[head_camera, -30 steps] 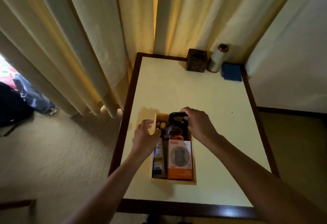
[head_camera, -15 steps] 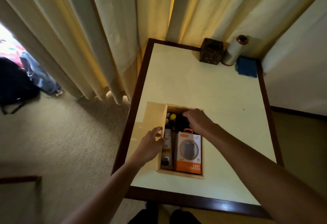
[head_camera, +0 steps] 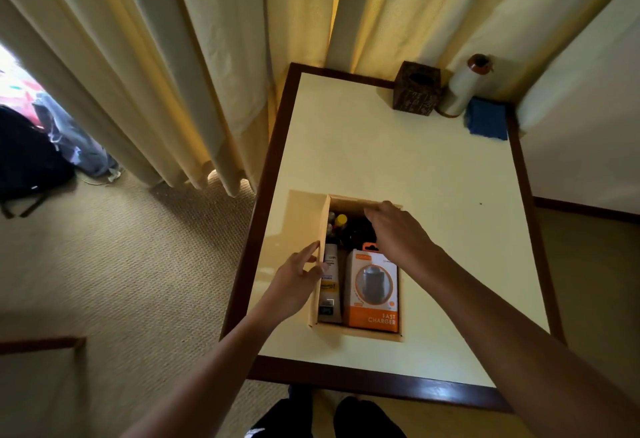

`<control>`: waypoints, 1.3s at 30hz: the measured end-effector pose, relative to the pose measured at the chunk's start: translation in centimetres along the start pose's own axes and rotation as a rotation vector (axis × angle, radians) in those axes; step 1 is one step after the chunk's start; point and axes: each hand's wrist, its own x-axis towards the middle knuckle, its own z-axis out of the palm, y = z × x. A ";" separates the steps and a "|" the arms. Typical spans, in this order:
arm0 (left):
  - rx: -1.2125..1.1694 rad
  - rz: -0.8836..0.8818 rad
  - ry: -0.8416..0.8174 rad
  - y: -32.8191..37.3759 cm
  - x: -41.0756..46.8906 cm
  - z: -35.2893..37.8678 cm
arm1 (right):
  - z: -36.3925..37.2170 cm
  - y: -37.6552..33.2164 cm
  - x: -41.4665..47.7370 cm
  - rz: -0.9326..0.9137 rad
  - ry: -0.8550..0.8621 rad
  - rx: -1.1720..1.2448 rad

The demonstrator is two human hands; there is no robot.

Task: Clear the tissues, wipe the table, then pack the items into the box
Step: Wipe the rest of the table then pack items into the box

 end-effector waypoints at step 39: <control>-0.088 0.016 0.051 -0.4 -1.2 0.4 | 1.8 3.8 3.0 0.166 0.016 0.368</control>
